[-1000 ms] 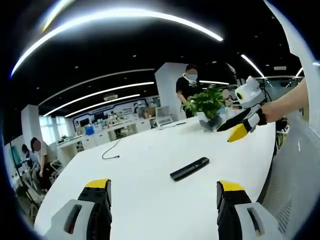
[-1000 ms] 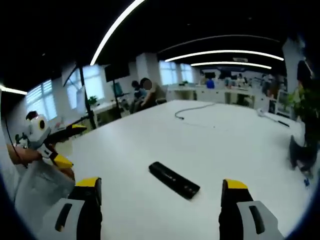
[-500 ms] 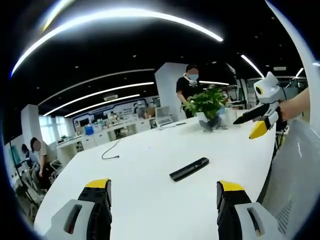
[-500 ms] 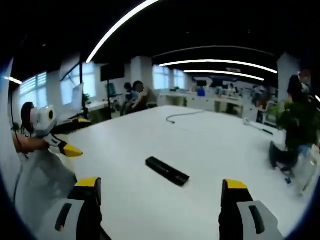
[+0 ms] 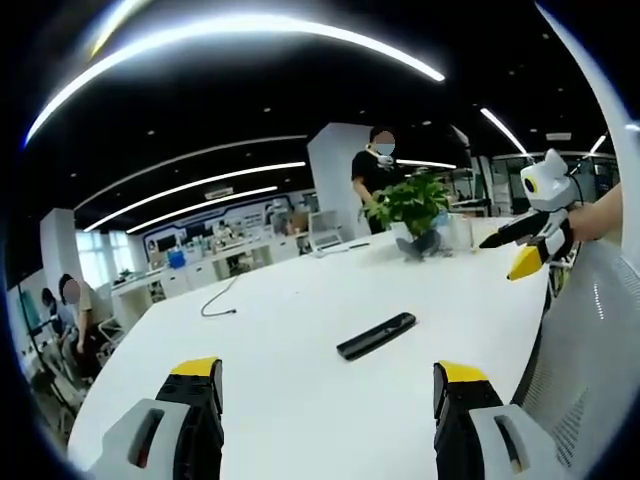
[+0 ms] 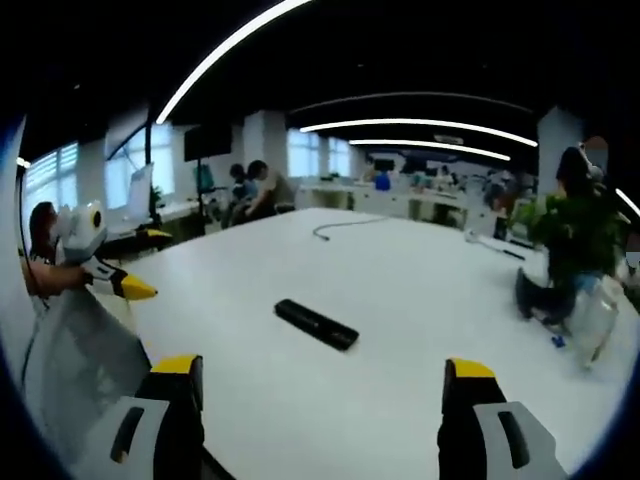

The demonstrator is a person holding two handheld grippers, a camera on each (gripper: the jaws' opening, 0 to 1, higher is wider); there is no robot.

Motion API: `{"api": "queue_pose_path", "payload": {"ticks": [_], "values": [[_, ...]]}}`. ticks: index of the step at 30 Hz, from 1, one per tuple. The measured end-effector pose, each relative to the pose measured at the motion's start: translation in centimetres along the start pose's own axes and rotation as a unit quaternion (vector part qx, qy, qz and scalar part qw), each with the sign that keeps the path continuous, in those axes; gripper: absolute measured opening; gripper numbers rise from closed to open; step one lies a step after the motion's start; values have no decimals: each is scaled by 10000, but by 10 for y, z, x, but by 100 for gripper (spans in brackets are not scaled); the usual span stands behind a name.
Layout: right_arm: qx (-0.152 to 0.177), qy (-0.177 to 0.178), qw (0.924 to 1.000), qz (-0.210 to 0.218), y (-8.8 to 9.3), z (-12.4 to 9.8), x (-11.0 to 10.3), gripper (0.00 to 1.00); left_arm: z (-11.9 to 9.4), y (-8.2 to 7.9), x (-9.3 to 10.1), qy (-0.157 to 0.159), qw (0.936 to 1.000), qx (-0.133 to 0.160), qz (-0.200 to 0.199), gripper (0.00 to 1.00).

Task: Press the specified remote control buttons in sequence, fully releasing each button before pressing the next.

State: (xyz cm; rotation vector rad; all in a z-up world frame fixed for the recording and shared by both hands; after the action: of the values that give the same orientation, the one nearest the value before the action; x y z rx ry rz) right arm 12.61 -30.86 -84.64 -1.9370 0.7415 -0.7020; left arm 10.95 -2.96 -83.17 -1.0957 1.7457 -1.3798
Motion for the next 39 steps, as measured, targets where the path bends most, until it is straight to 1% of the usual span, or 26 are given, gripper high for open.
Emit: {"api": "queue_pose_path", "payload": {"ticks": [3, 12, 19, 34, 39], "values": [[-74, -69, 9997, 219, 5, 0, 1, 98, 0, 0, -1, -33, 10000, -2, -41, 90], [-71, 22, 9998, 171, 4, -2, 3, 98, 1, 1, -2, -50, 10000, -22, -50, 90], [-132, -8, 9999, 110, 6, -1, 1, 97, -1, 1, -7, -192, 9997, 2, -137, 90], [-72, 71, 9996, 249, 5, -3, 6, 96, 1, 5, -2, -66, 9998, -117, -122, 90], [-114, -26, 9997, 196, 6, 0, 4, 95, 1, 5, -3, -94, 9998, -101, -154, 90]]}}
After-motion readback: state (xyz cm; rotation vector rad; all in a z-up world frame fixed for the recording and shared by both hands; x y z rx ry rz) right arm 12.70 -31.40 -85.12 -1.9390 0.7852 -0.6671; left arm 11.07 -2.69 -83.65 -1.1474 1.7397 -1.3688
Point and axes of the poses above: the point that each gripper's makers call its tool centre point, and the gripper's own axes: z roughly forward along the fingers, x roughly to its right, y roughly out of its underside, the point moved 2 cm from there along -z, roughly backward along the fingers, and after that the axes turned 12 degrees about -z, right-handed, at the moved point
